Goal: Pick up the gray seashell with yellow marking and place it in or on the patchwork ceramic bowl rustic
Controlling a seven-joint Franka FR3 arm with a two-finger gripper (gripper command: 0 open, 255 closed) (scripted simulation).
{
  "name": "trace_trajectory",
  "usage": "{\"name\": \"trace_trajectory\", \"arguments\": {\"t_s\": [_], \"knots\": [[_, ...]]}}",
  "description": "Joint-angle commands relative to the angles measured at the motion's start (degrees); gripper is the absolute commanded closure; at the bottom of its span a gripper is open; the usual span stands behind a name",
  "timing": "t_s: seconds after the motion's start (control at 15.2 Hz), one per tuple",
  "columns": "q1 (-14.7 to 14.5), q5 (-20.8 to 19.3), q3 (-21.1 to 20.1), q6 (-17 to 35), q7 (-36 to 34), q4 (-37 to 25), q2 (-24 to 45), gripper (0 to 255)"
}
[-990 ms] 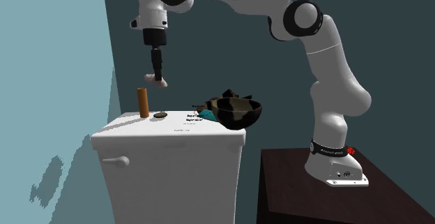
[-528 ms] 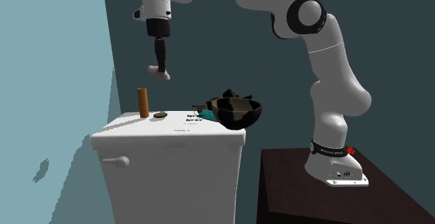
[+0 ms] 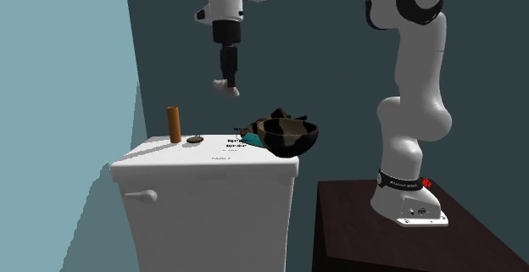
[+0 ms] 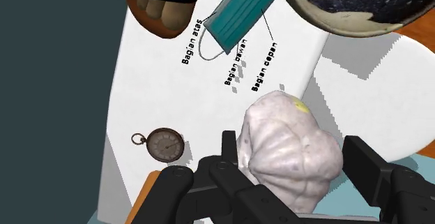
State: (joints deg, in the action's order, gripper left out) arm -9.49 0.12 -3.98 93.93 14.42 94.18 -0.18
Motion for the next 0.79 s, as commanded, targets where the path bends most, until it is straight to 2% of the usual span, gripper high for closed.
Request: {"name": "trace_trajectory", "arguments": {"t_s": [0.0, 0.66, 0.73], "knots": [[-0.5, 0.3, -0.5, 0.6, -0.9, 5.5, -4.9, 255], [-2.4, 2.8, -2.2, -0.7, -3.7, 26.5, -27.4, 255], [-2.4, 2.8, -2.2, 0.0, -3.7, 27.4, -27.5, 255]]}}
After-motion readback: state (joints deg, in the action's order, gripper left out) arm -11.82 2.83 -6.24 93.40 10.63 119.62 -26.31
